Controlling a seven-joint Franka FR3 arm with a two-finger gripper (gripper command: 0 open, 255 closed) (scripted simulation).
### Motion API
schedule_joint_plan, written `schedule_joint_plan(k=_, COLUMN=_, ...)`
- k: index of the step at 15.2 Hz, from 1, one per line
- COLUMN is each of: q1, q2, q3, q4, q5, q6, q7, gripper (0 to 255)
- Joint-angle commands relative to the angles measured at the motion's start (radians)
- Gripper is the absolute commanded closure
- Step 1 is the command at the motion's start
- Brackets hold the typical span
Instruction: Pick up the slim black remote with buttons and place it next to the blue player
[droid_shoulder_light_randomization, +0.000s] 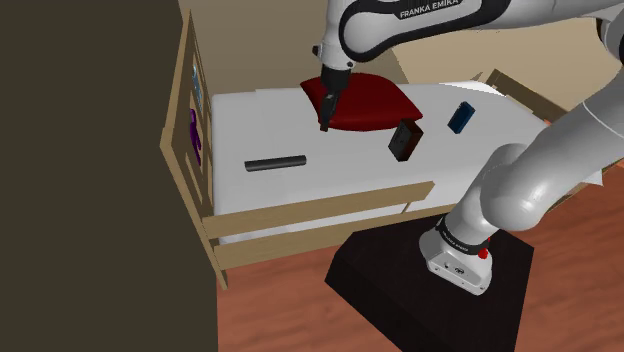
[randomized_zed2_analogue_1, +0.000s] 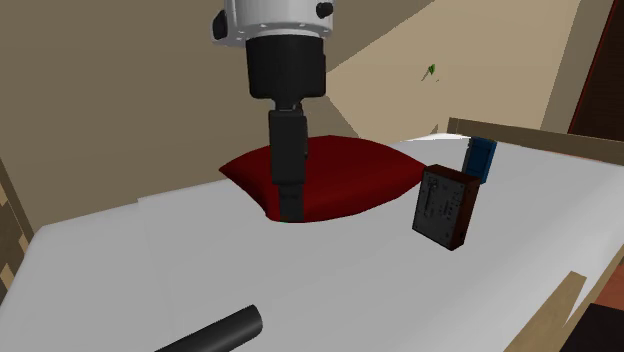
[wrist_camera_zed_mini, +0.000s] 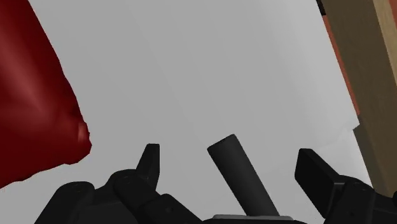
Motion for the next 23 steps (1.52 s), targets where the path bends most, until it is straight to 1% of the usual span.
schedule_joint_plan(k=1, q1=0.017, q2=0.075, q3=0.009, q4=0.035, q5=-0.001, q6=0.038, q7=-0.057, gripper=0)
schedule_joint_plan(k=6, q1=0.054, q2=0.246, q3=0.039, q4=0.132, q5=-0.011, q6=0.106, q7=-0.184, gripper=0)
schedule_joint_plan(k=11, q1=0.087, q2=0.407, q3=0.077, q4=0.238, q5=-0.036, q6=0.156, q7=-0.297, gripper=0)
schedule_joint_plan(k=12, q1=0.089, q2=0.413, q3=0.079, q4=0.242, q5=-0.037, q6=0.157, q7=-0.301, gripper=0)
schedule_joint_plan(k=19, q1=0.093, q2=0.462, q3=0.080, q4=0.199, q5=-0.041, q6=0.250, q7=-0.298, gripper=0)
schedule_joint_plan(k=23, q1=0.093, q2=0.462, q3=0.080, q4=0.199, q5=-0.041, q6=0.250, q7=-0.298, gripper=0)
